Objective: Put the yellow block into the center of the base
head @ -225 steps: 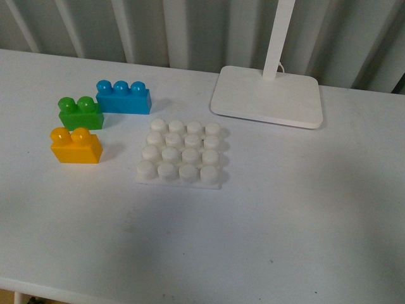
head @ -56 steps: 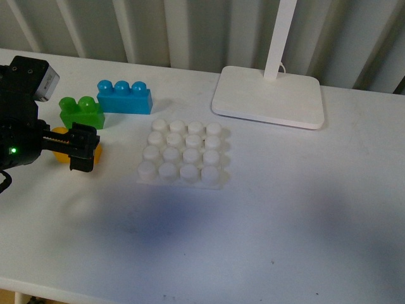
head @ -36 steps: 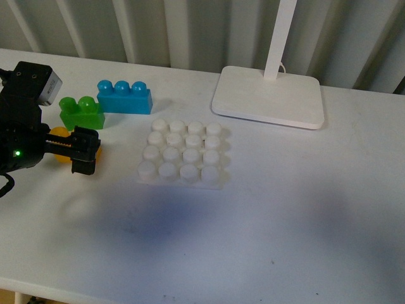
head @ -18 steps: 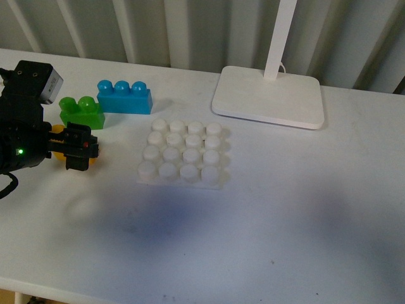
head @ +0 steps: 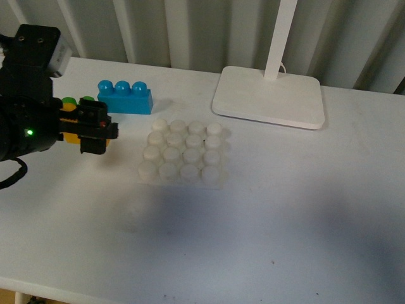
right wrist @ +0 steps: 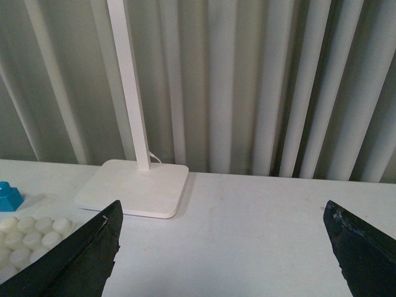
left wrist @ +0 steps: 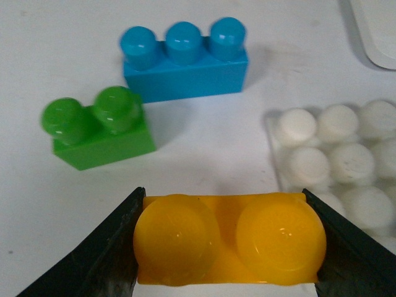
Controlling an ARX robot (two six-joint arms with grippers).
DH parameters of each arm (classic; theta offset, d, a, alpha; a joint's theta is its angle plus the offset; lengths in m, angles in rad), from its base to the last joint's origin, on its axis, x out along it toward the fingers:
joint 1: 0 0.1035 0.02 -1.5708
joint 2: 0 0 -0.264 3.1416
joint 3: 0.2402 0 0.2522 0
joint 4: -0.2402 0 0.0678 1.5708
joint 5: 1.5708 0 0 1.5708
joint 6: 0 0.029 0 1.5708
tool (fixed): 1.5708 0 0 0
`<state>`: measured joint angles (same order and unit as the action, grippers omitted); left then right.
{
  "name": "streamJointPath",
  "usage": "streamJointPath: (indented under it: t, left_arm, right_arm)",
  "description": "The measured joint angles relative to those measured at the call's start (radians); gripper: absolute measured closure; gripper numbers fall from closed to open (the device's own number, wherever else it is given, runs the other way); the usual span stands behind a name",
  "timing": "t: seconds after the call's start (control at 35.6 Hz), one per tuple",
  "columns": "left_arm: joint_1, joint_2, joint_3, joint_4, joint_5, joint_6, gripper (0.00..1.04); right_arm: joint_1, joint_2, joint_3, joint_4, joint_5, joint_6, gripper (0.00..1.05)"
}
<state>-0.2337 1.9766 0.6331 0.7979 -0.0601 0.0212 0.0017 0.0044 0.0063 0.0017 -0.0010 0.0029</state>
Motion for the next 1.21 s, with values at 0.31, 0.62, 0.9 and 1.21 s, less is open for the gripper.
streamJointPath:
  t: [0.31, 0.62, 0.9, 1.21]
  left_arm:
    - [-0.186, 0.014, 0.046, -0.054, -0.146, -0.085, 0.39]
    - [-0.277, 0.072, 0.137, -0.103, -0.221, -0.114, 0.39]
    - [-0.309, 0.114, 0.18, -0.127, -0.258, -0.124, 0.39]
    - [-0.314, 0.148, 0.217, -0.143, -0.269, -0.132, 0.39]
  right_arm:
    - [0.0, 0.0, 0.0, 0.0, 0.0, 0.0, 0.09]
    - [0.0, 0.0, 0.0, 0.0, 0.0, 0.0, 0.09]
    - [0.0, 0.0, 0.0, 0.0, 0.0, 0.0, 0.09]
    - [0.0, 0.0, 0.0, 0.0, 0.0, 0.0, 0.09]
